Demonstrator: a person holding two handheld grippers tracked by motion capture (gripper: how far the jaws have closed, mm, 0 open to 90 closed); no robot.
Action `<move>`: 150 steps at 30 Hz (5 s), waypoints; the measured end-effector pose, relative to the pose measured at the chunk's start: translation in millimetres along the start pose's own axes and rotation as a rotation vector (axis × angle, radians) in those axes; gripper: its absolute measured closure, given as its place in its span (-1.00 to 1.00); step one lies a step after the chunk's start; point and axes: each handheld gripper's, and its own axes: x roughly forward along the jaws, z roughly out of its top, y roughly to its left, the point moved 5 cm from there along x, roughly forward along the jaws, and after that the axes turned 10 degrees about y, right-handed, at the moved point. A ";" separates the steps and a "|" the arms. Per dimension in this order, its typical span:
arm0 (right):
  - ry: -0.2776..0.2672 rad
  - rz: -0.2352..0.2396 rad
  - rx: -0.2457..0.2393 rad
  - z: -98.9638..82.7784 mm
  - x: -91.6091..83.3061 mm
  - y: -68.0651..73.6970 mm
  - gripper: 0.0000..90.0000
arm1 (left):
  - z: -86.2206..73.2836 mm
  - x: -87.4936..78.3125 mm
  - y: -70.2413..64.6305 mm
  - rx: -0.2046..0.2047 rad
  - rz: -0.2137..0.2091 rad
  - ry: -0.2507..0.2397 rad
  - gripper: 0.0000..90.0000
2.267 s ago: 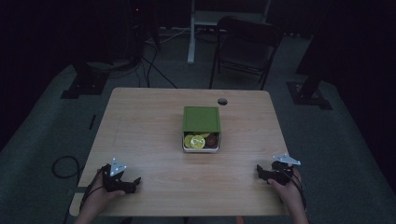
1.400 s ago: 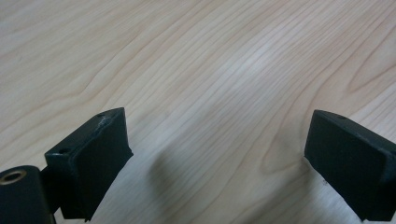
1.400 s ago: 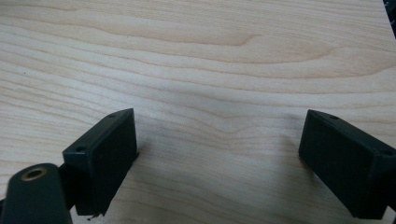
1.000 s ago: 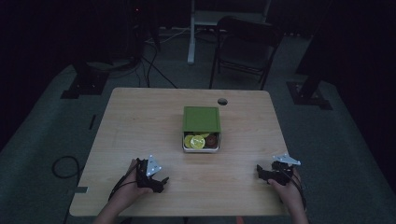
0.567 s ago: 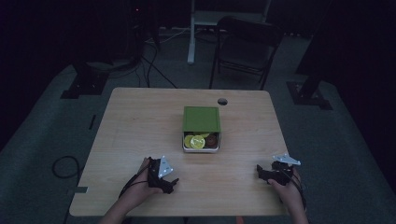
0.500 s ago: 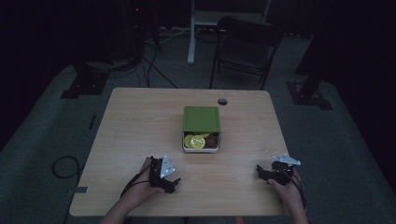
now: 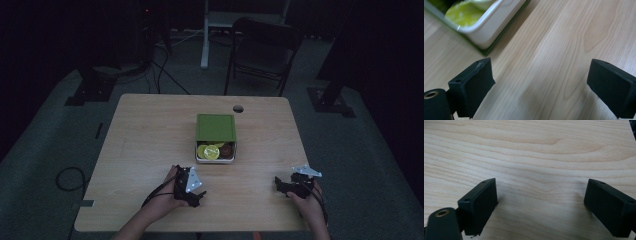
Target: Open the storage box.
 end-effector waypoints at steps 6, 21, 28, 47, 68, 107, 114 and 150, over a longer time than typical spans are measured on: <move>-0.001 0.000 0.000 0.0 0.0 0.0 -0.76 | 14.7 6.8 -3.6 0.072 0.061 -0.029 -0.85; -0.001 0.000 0.000 0.0 0.0 0.0 -0.76 | 49.4 20.1 -6.7 0.234 0.182 -0.108 -0.84; -0.001 0.000 0.000 0.0 0.0 0.0 -0.76 | 57.8 30.5 -9.7 0.301 0.218 -0.126 -0.78; -0.001 0.000 0.000 0.0 0.0 0.0 -0.76 | 77.7 52.4 -11.1 0.484 0.361 -0.159 -0.18; -0.001 0.000 0.000 0.0 0.0 0.0 -0.76 | 79.0 61.7 -10.1 0.776 0.645 -0.101 0.59; -0.001 0.001 -0.001 0.0 0.0 0.1 -0.75 | 72.8 39.7 -36.7 0.799 0.589 -0.063 0.60; -0.001 0.001 -0.001 0.0 0.0 0.0 -0.75 | 70.8 35.9 -42.1 0.798 0.583 -0.066 0.60; -0.001 0.001 0.000 0.0 0.0 0.1 -0.75 | 58.1 17.7 -71.8 0.766 0.509 -0.045 0.61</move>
